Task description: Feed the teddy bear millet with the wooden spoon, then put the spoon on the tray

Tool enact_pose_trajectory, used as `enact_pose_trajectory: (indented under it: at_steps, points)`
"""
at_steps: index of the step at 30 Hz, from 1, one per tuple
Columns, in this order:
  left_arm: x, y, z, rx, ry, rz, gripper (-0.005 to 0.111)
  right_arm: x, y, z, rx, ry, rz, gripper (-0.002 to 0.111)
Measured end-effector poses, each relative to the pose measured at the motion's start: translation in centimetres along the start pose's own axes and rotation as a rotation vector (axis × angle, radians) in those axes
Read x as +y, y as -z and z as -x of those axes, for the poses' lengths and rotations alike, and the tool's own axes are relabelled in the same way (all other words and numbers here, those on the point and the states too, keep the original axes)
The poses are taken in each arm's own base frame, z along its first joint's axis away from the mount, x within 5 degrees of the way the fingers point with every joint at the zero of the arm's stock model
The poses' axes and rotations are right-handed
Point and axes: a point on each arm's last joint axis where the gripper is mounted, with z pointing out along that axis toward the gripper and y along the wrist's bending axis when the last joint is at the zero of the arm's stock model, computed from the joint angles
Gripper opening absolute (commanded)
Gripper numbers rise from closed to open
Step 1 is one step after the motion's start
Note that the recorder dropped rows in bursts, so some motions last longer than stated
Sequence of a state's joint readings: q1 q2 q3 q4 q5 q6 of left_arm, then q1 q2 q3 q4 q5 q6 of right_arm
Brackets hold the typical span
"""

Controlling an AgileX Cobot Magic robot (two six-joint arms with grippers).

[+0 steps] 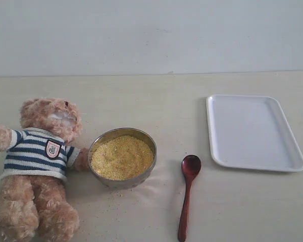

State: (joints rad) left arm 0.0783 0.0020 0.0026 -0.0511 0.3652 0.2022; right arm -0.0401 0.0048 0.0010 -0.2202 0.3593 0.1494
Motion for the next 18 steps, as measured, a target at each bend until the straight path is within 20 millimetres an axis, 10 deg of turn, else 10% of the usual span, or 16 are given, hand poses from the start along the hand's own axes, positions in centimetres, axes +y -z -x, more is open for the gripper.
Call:
enact_pose_trajectory:
  at_steps: [8,18]
  points:
    - [0.3,0.0,0.3,-0.029,-0.122,0.035,0.005,0.0,0.0,0.0,0.0,0.0,0.0,0.0]
    - [0.5,0.5,2.9,-0.336,0.417,-0.015,0.005,0.0,0.0,0.0,0.0,0.0,0.0,0.0]
